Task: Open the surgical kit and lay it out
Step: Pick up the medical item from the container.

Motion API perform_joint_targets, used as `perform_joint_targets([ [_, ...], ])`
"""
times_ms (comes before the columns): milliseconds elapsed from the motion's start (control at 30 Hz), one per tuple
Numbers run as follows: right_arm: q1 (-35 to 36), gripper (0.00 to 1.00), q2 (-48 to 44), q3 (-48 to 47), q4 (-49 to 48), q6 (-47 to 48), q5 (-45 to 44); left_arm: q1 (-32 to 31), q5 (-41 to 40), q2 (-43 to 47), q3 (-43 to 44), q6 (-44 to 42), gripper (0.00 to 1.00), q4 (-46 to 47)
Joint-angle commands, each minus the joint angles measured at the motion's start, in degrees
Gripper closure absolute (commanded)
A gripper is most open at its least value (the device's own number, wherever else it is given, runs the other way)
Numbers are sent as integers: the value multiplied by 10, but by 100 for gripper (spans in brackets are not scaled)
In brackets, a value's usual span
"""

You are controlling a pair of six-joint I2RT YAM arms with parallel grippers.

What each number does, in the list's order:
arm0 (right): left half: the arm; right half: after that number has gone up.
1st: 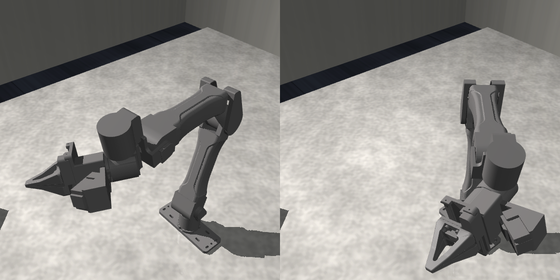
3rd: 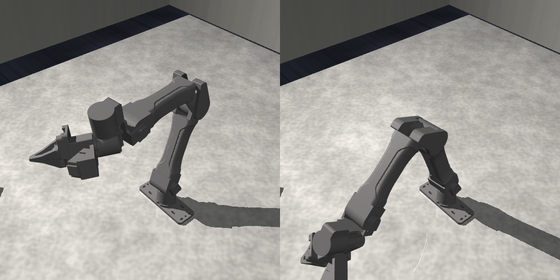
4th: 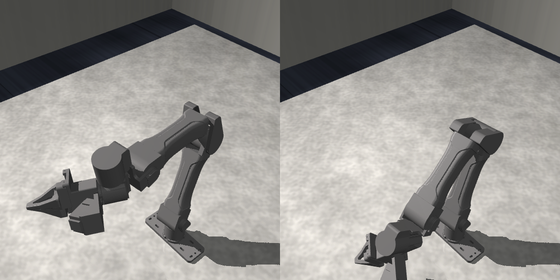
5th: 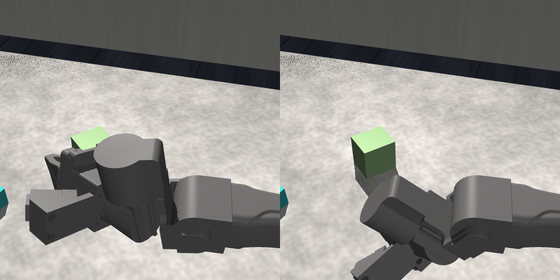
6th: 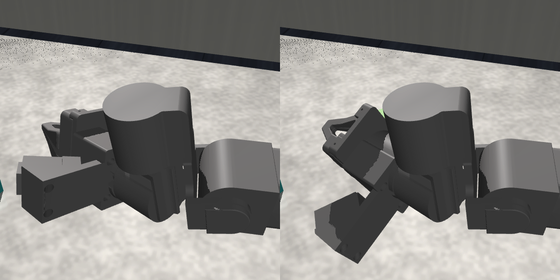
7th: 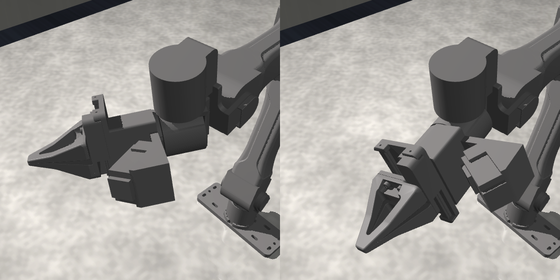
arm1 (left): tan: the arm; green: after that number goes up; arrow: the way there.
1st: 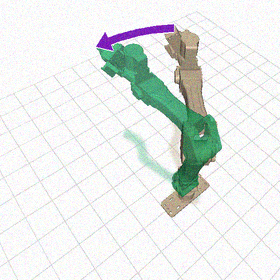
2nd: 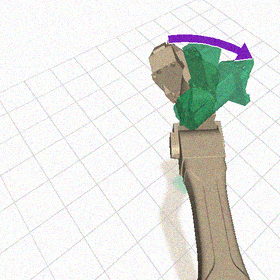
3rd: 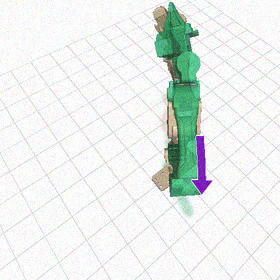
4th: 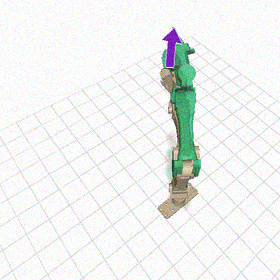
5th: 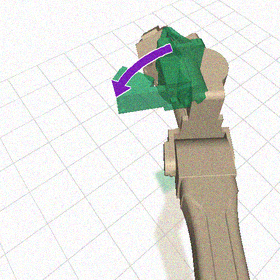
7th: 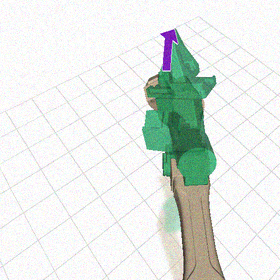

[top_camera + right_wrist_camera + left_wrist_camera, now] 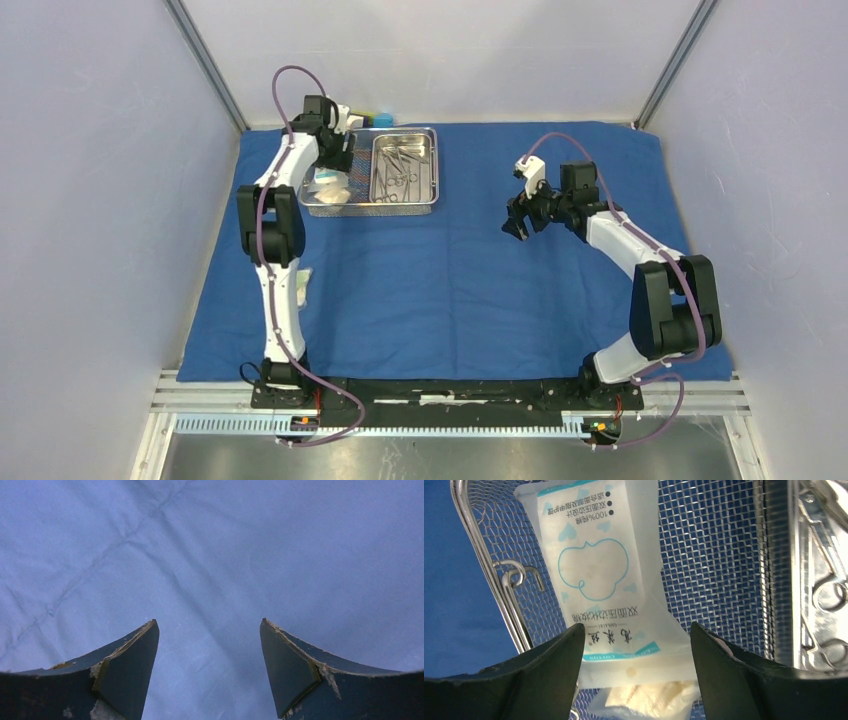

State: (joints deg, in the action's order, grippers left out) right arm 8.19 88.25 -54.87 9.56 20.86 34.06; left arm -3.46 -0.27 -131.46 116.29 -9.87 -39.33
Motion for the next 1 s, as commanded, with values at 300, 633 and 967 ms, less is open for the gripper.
perform_joint_targets([
  [300,-1,19,5,-5,-3,8,4,0,-25,-40,42,17,47,-6],
  [633,-1,19,1,-5,-2,8,8,0,14,24,38,32,97,-13],
  [967,-1,19,-15,-3,-2,6,13,0,36,192,-61,34,98,-27],
])
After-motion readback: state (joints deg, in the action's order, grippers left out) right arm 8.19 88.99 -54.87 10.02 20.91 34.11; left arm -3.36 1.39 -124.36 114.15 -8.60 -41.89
